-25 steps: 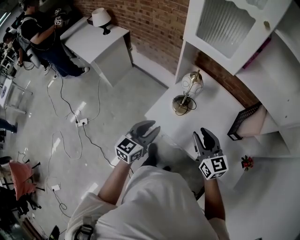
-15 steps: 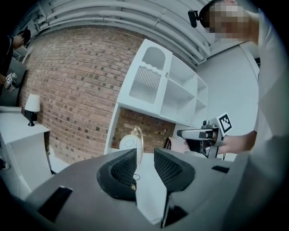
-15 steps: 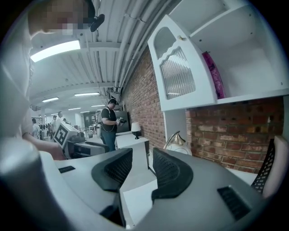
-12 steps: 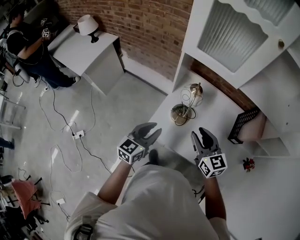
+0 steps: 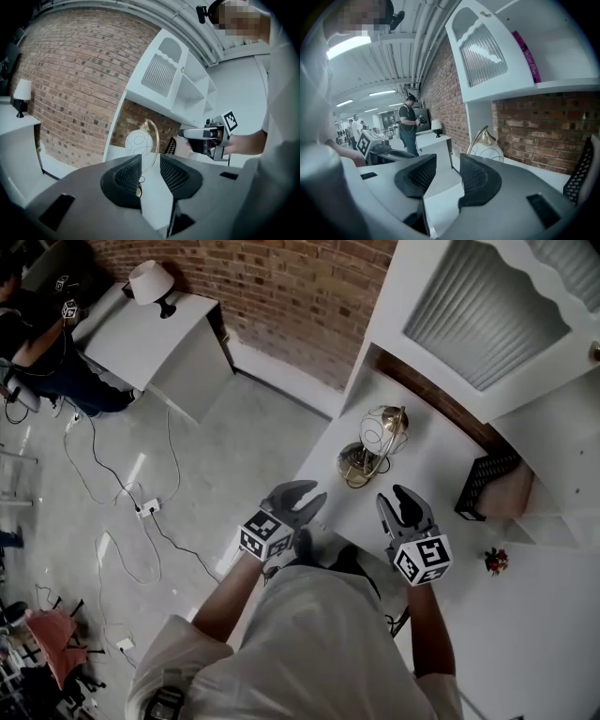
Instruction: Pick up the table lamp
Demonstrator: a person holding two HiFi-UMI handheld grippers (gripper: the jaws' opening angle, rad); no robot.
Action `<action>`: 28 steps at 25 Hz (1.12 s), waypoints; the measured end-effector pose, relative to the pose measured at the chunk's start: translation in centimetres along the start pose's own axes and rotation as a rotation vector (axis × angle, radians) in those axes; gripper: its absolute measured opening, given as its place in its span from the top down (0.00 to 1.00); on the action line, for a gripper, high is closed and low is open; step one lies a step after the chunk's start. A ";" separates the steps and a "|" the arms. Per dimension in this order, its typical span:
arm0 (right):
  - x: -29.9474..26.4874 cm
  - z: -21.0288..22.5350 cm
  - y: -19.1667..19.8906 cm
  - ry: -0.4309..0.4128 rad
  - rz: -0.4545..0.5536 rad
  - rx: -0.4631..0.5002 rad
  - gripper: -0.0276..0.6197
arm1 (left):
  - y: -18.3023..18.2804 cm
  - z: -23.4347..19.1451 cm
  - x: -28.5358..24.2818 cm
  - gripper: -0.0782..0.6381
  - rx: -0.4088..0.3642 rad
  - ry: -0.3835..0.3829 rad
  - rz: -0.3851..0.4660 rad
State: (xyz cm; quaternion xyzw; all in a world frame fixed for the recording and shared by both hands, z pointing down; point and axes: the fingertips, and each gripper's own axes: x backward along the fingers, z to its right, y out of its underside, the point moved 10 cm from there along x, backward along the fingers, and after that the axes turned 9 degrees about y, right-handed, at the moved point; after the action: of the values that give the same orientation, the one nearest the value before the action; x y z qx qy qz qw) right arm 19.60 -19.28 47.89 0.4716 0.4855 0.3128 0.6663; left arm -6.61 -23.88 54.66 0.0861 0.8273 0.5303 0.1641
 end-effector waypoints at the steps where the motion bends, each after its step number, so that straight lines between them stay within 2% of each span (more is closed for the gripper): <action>1: -0.5 0.3 0.0 -0.005 -0.009 -0.001 0.69 | 0.3 -0.3 -0.4 0.69 0.008 -0.001 -0.003; 7: -3.7 2.1 0.8 -0.060 -0.061 -0.020 0.67 | 2.5 -1.7 -3.0 0.69 0.072 -0.020 -0.014; 12: -6.5 3.4 1.4 -0.118 -0.110 -0.041 0.64 | 4.4 -2.8 -4.8 0.69 0.139 -0.071 -0.008; 19: -10.0 4.8 2.0 -0.204 -0.139 -0.090 0.63 | 7.6 -4.8 -7.5 0.69 0.229 -0.125 0.008; 28: -13.6 5.8 1.6 -0.309 -0.152 -0.194 0.63 | 12.9 -7.5 -10.5 0.69 0.395 -0.155 0.019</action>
State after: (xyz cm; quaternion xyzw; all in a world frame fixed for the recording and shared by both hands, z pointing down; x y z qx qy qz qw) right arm 20.58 -32.52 54.67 0.4097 0.3793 0.2308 0.7969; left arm 0.06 -28.10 71.10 0.1650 0.8992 0.3512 0.2023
